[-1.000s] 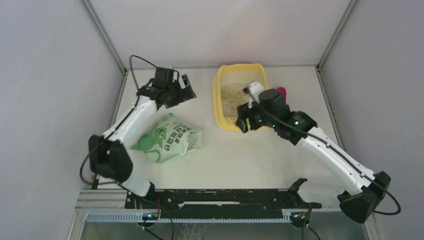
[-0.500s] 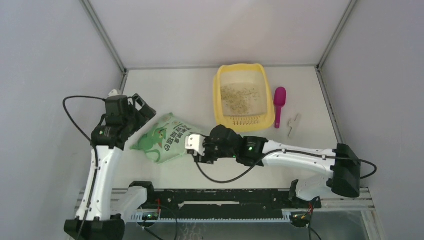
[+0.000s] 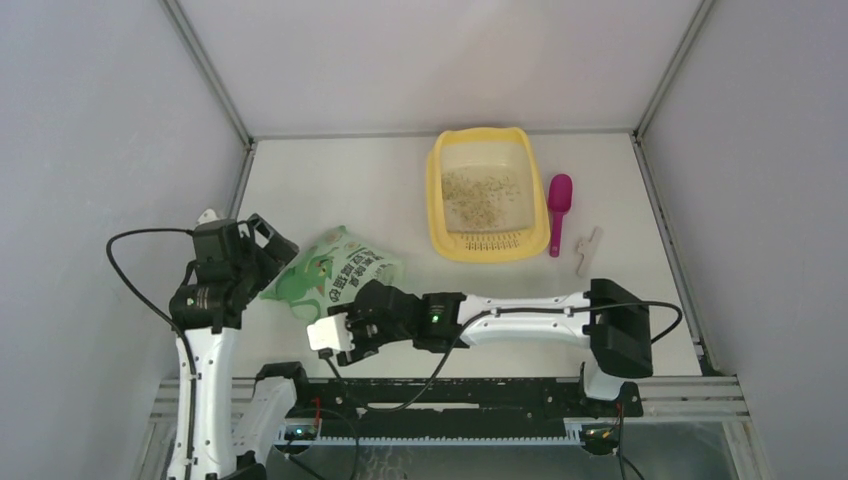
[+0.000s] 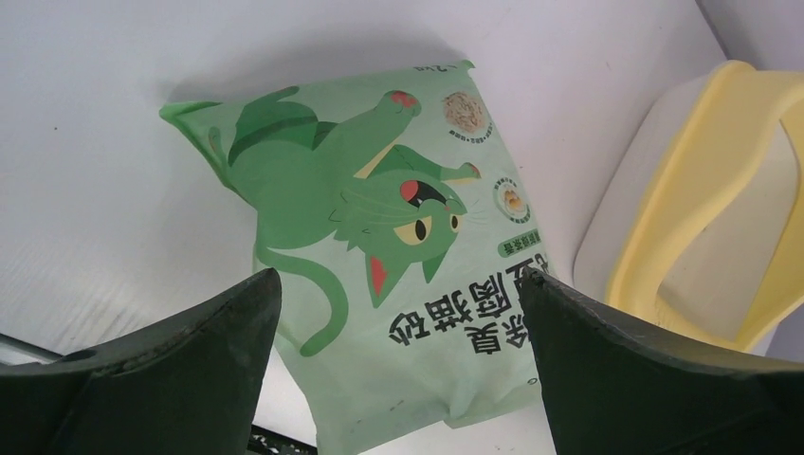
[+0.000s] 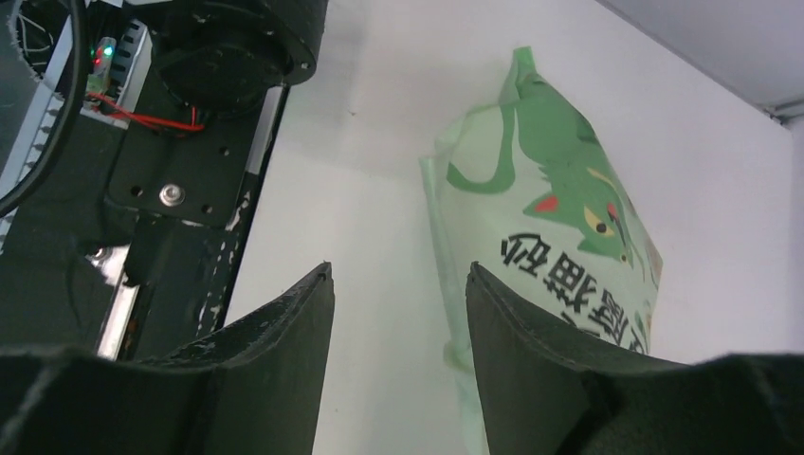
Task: Fill the litter box with clean litter
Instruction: Adjust the cat litter bag at the center of the board.
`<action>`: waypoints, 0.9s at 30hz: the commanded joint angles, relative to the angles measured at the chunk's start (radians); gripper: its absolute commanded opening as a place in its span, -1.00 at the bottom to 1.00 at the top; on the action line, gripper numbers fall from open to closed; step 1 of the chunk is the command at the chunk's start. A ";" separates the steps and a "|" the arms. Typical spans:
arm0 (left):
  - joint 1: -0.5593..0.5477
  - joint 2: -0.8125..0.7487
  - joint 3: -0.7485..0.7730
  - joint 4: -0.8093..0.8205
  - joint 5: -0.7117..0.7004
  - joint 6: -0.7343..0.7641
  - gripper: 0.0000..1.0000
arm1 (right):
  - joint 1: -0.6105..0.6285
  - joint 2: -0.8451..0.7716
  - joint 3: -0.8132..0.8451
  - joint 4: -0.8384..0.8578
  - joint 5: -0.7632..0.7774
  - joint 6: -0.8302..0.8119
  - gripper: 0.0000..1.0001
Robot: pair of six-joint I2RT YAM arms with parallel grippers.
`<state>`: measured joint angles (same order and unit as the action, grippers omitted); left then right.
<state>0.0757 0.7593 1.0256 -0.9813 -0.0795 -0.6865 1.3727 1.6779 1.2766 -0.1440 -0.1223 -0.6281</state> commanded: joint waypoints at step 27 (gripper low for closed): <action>0.094 -0.066 -0.043 -0.012 0.110 0.039 1.00 | -0.133 0.247 0.208 0.176 -0.018 -0.012 -1.00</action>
<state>0.1589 0.6933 1.0023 -1.0317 -0.0021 -0.6704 1.2430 2.0071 1.4673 -0.0750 -0.1589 -0.6640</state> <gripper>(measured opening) 0.996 0.027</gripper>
